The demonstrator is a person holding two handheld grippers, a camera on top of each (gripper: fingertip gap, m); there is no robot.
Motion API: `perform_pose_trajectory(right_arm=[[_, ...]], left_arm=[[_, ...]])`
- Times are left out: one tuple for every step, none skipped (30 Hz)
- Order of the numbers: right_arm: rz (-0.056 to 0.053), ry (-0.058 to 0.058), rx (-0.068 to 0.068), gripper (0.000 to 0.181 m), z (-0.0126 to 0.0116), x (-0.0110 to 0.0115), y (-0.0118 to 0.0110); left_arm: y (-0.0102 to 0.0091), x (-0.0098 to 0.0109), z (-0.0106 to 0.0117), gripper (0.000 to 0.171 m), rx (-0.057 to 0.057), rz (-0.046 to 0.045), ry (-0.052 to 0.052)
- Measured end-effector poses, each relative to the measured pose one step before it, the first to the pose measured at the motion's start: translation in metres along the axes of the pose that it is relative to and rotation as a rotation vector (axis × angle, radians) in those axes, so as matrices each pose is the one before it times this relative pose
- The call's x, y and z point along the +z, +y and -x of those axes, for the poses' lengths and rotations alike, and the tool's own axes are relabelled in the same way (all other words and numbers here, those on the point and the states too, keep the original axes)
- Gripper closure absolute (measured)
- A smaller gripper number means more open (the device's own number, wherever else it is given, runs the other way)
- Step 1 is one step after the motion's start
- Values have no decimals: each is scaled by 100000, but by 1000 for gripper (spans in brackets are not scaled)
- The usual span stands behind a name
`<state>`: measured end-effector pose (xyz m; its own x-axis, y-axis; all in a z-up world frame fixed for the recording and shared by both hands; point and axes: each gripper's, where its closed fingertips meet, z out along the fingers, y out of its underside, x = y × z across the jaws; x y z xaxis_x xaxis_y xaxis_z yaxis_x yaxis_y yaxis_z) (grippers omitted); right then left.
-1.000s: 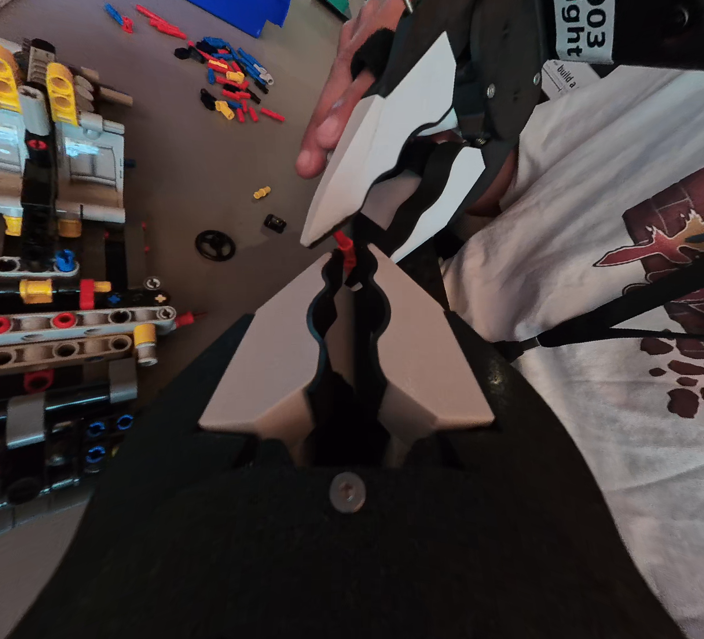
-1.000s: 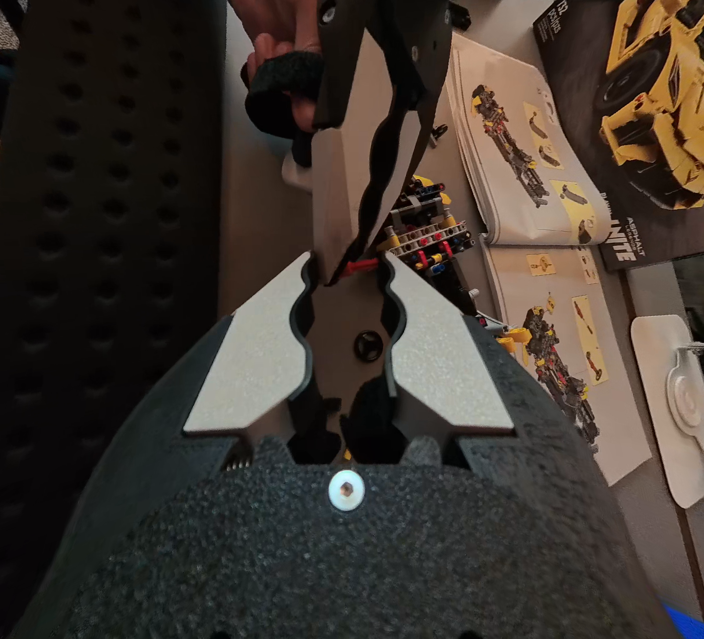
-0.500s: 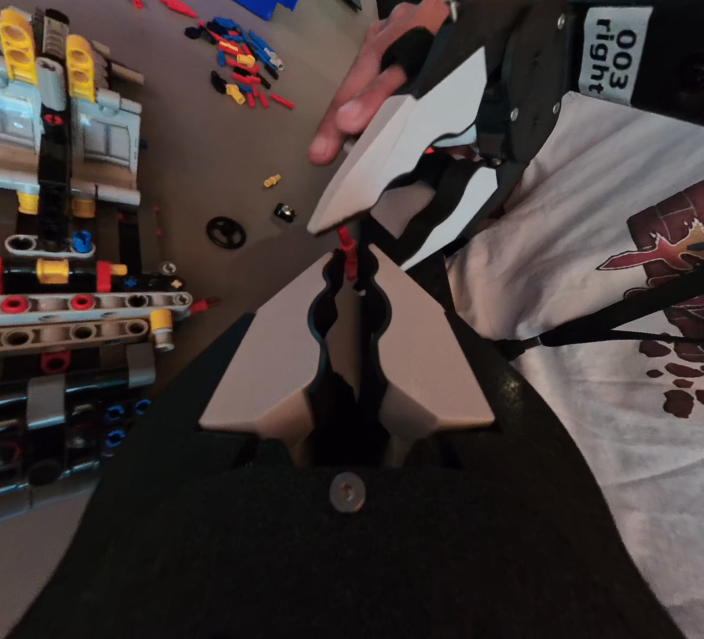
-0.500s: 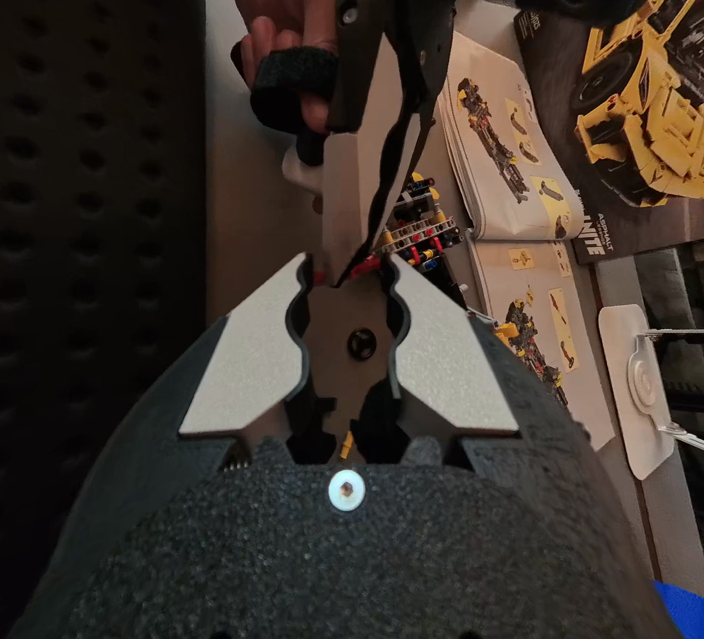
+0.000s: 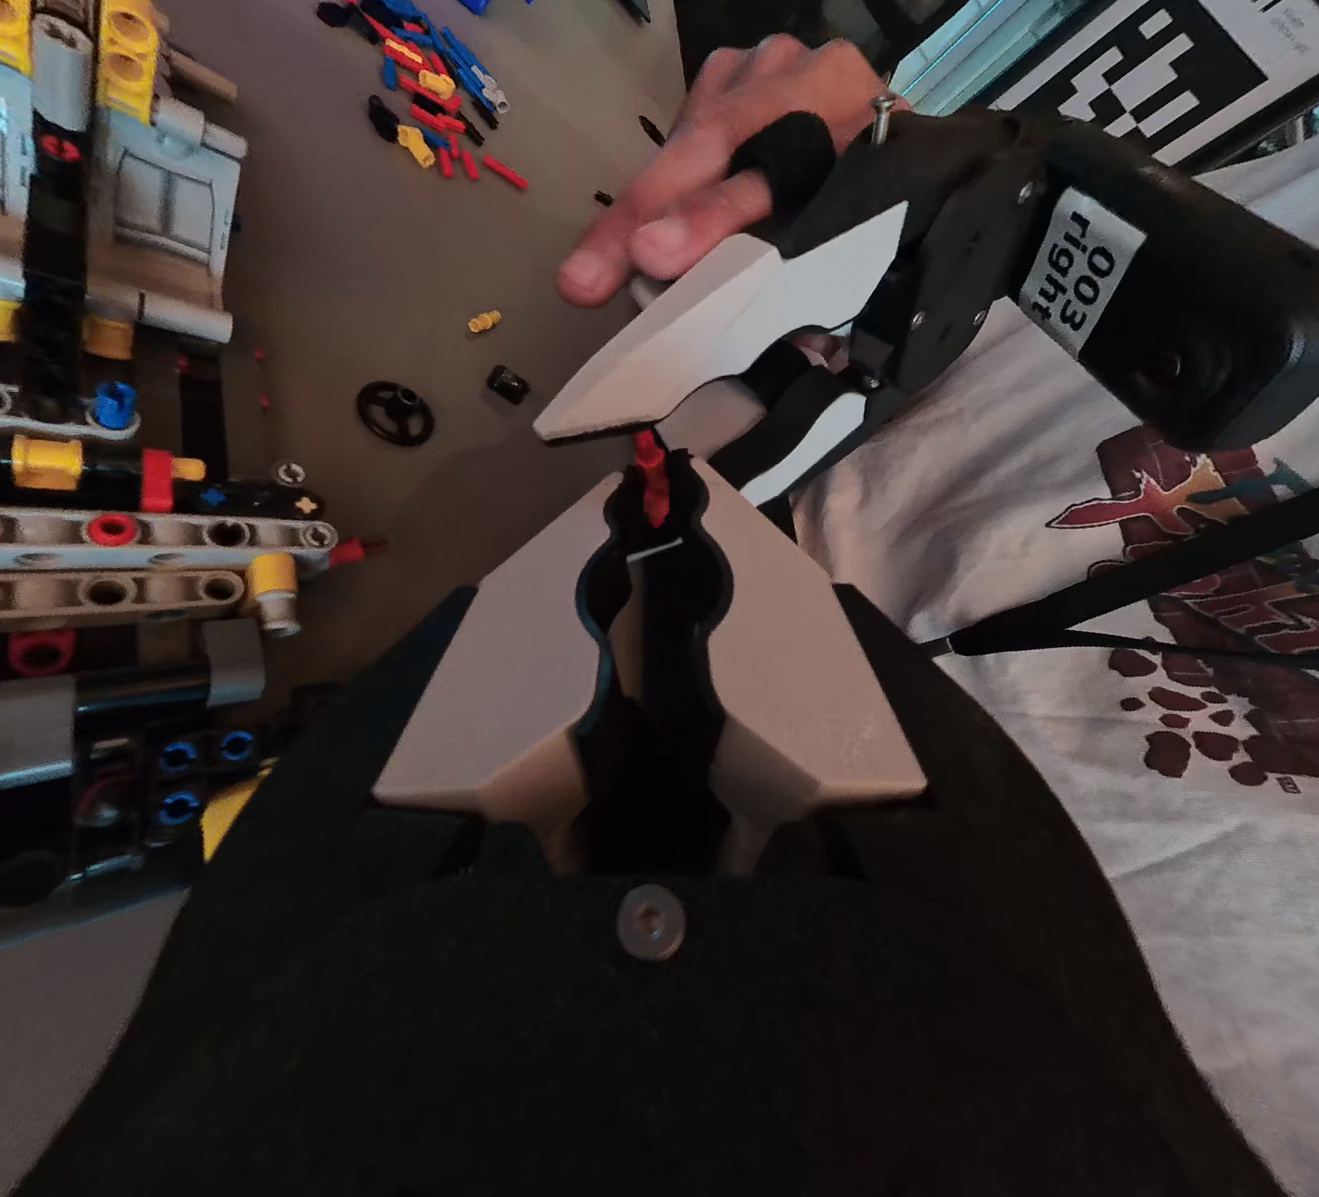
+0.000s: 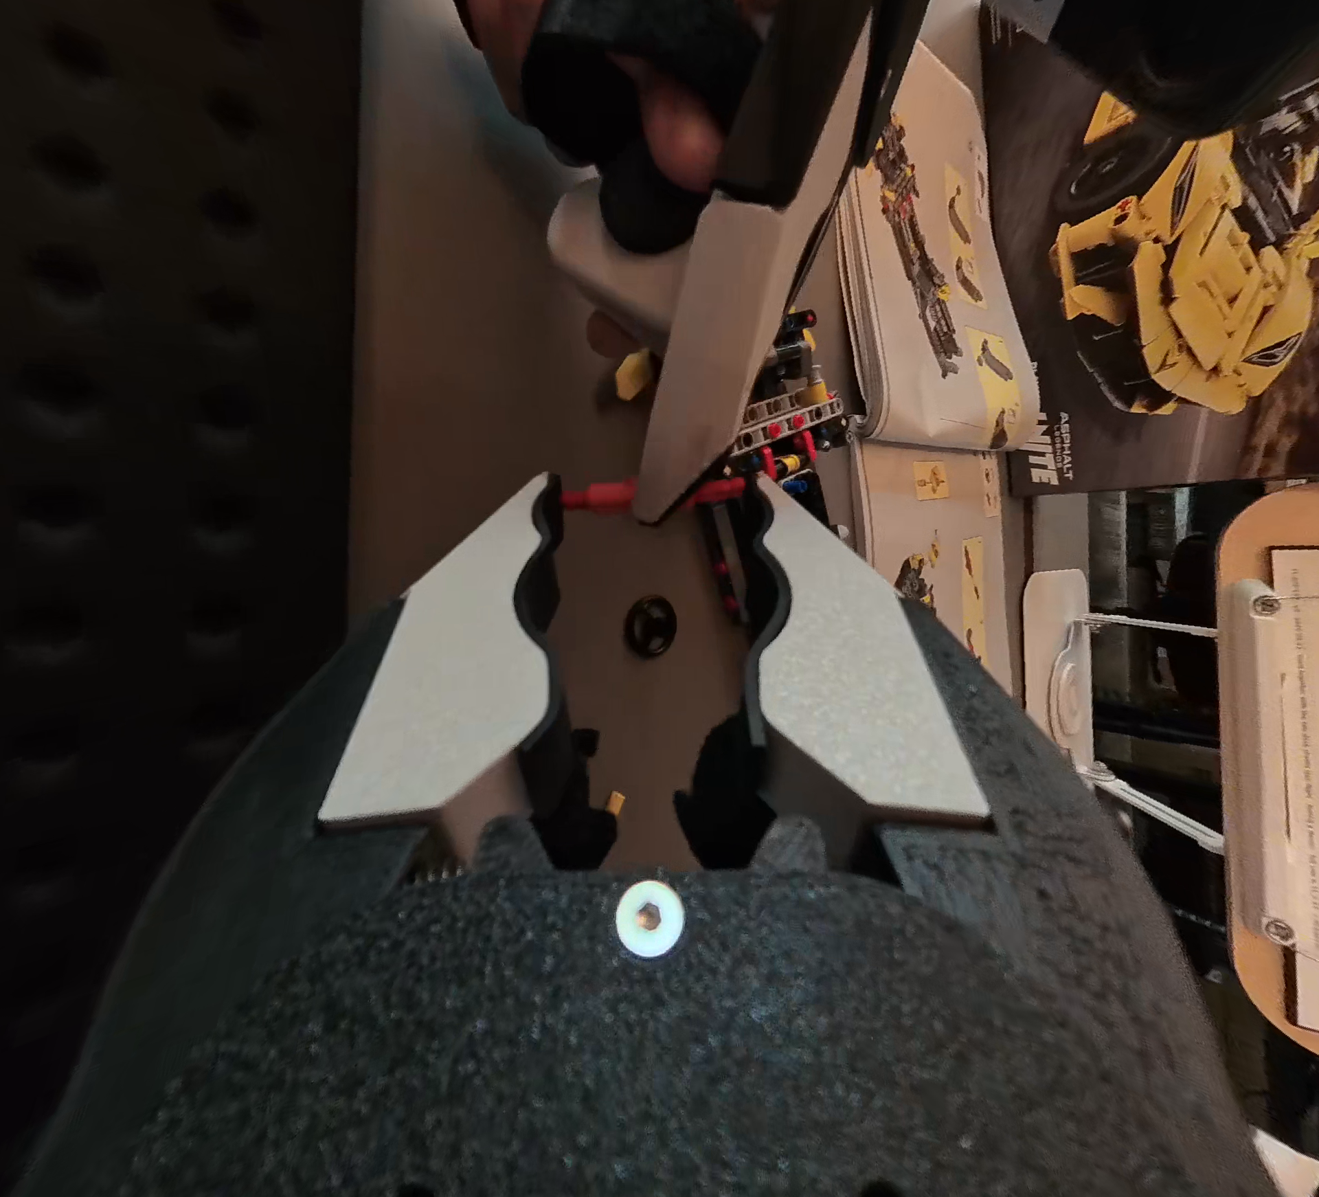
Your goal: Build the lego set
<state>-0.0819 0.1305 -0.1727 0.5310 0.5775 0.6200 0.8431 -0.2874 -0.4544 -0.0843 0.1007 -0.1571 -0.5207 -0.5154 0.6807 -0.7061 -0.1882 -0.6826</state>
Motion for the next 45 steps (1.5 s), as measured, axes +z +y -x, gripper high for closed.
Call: perform_pose_trajectory(right_arm=[[82, 42, -273, 131, -14, -4, -5], [30, 714, -219, 131, -117, -22, -10], [-190, 643, -79, 131, -98, -21, -43], [62, 10, 513, 131, -47, 0, 6], [314, -225, 362, 131, -12, 11, 27], [245, 153, -69, 131, -31, 19, 35], [77, 670, -333, 131, -105, 24, -3], [207, 233, -233, 132, -53, 30, 18], [326, -357, -16, 132, 34, 51, 30], [346, 415, -384, 132, -72, 33, 37], [301, 457, -183, 132, -75, 29, 35], [189, -234, 544, 132, 1, 7, 8], [47, 248, -42, 132, -47, 10, 25], [-22, 86, -214, 132, -14, -2, 29], [404, -779, 666, 132, 83, 19, 49], [329, 115, 114, 132, -12, 27, 47], [110, -233, -48, 132, 49, 17, 41], [325, -325, 246, 133, 66, 33, 50], [52, 674, -253, 133, -65, -1, 26], [-294, 364, 588, 133, -57, -7, -25], [177, -1027, 1259, 133, 94, 2, 19], [133, 664, -666, 134, -69, 7, 30], [-445, 1022, -61, 133, -126, -23, -39], [-269, -709, 1641, 134, 46, 6, -30], [-48, 265, 94, 134, -33, 34, 42], [-41, -426, 529, 134, 60, 42, 56], [-309, -1690, 1917, 133, 184, 63, 35], [-161, -1064, 1917, 132, 96, 110, 96], [74, 419, 1129, 132, -47, 90, 68], [35, 1264, 73, 132, -72, 38, -4], [545, 1027, 267, 132, -57, 10, -7], [291, 686, 43, 131, -43, 17, -7], [-403, 670, 214, 128, -80, 0, -59], [-106, 48, 653, 123, -54, -2, -11], [97, -633, 830, 119, 9, 1, 7], [-193, -1427, 266, 117, 160, -5, -36], [-356, -1203, -485, 118, 197, 1, -52], [184, -636, -597, 121, 141, 35, 15], [134, -1467, -735, 125, 270, 36, 25], [-292, -1074, -353, 130, 229, 19, -37], [-204, -68, 602, 132, 11, 27, -20], [-348, -293, 1019, 132, 14, 22, -36], [-478, 160, 838, 132, -74, 10, -54], [-350, 776, 390, 131, -141, 6, -21], [95, 1000, 314, 130, -171, 18, 38]], left_arm=[[-52, -18, 4, 167, 53, -197, -156], [-91, -41, -15, 167, -56, -325, 57], [-57, -50, -9, 167, 80, -144, 6], [-32, -9, 25, 167, 156, -86, -329], [-7, -3, 31, 167, -32, 1, -287], [-37, -17, 31, 167, -227, -342, -91], [-77, -42, 49, 167, -445, -508, -100], [21, -19, 46, 167, -155, 94, -112], [-4, -1, 64, 167, 26, -61, -360], [-67, -15, 69, 167, -213, -386, -292], [-29, -11, 36, 167, -334, -180, -20], [-24, 0, 13, 167, -108, -191, -24], [-40, 1, 23, 168, 3, -252, -86], [18, 31, 19, 167, 65, -16, -120], [36, 32, 36, 167, -155, 30, -130], [-2, 27, 39, 168, -266, -94, -23], [59, 36, 13, 167, -44, 314, 38], [12, 27, 43, 167, -178, -56, -81], [-63, -16, 4, 167, -370, -485, 200], [-3, -26, -32, 167, -283, -37, 457], [28, 23, 6, 167, 13, 22, 36], [-86, -13, -6, 167, -148, -589, 32], [-58, -56, -31, 168, -247, -265, 436], [10, -14, -3, 167, 62, 85, 89], [-8, 21, 51, 168, 116, -140, -415], [96, 32, 45, 168, 386, 506, -373], [104, 39, 77, 167, 422, 601, -594], [33, 43, 151, 167, 212, 109, -1026], [-27, -2, 104, 167, -53, 7, -464], [-23, -16, 50, 167, 39, 134, -132], [-18, -12, 44, 167, 106, 52, -163], [20, -11, 5, 167, 58, 90, -39], [116, 44, -45, 167, 143, 599, 225], [117, 77, -46, 167, 494, 560, -38], [140, 114, -82, 167, 640, 697, 9], [122, 120, -100, 167, 655, 784, 198], [29, 98, -22, 167, 591, 258, -289], [27, 69, 16, 168, 445, 304, -392], [36, 49, -27, 167, 320, 261, 23], [-39, -13, -13, 167, 64, -204, 72], [8, -51, 16, 167, 89, 8, -69], [-2, -57, -8, 168, 37, -158, 43], [-70, -74, 7, 167, -56, -542, -80], [-65, -103, 60, 168, -31, -411, -296], [-70, -90, 67, 168, 13, -408, -324]])
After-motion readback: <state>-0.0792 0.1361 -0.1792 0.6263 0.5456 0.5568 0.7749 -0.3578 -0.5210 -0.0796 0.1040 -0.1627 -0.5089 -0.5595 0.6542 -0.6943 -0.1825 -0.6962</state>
